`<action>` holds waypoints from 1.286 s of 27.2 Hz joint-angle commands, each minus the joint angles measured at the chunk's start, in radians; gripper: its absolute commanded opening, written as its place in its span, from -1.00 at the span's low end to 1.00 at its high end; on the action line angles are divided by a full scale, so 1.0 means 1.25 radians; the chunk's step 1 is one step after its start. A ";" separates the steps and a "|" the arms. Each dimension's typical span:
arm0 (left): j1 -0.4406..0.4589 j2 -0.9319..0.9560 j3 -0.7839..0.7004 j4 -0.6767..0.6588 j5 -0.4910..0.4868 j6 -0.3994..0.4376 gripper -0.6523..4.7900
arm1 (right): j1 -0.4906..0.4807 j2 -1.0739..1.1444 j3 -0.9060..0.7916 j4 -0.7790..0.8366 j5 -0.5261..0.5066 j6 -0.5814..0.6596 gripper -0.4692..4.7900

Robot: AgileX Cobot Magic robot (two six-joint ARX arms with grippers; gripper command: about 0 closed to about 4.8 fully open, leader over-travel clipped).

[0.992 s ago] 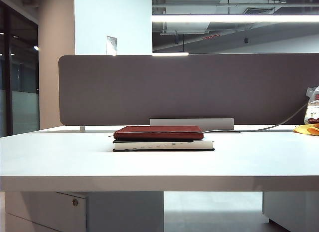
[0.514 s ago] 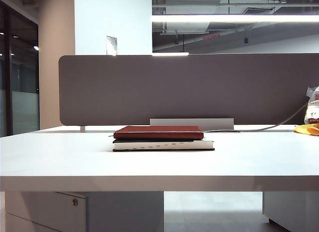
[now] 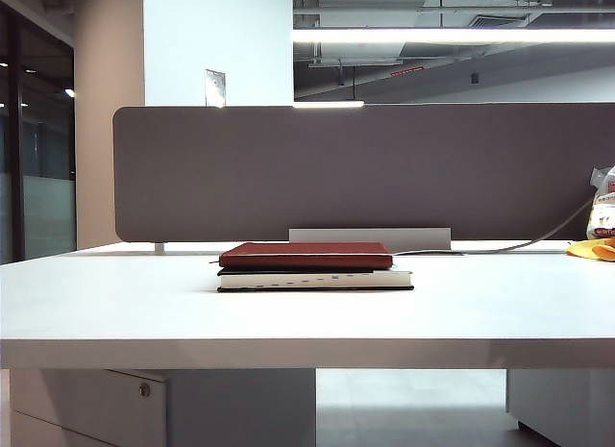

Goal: Pick up the red book and place it on top of the black book.

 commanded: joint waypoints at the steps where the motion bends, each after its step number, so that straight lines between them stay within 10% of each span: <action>1: -0.001 0.000 -0.001 -0.016 -0.013 0.003 -0.78 | -0.001 0.000 -0.002 0.007 -0.002 -0.002 -0.51; 10: -0.001 0.000 -0.022 0.053 -0.042 -0.137 -0.78 | -0.001 0.000 -0.002 0.007 -0.002 -0.002 -0.51; 35: -0.001 0.000 -0.022 0.052 -0.051 -0.134 -0.78 | -0.001 0.000 -0.002 0.008 -0.002 -0.002 -0.51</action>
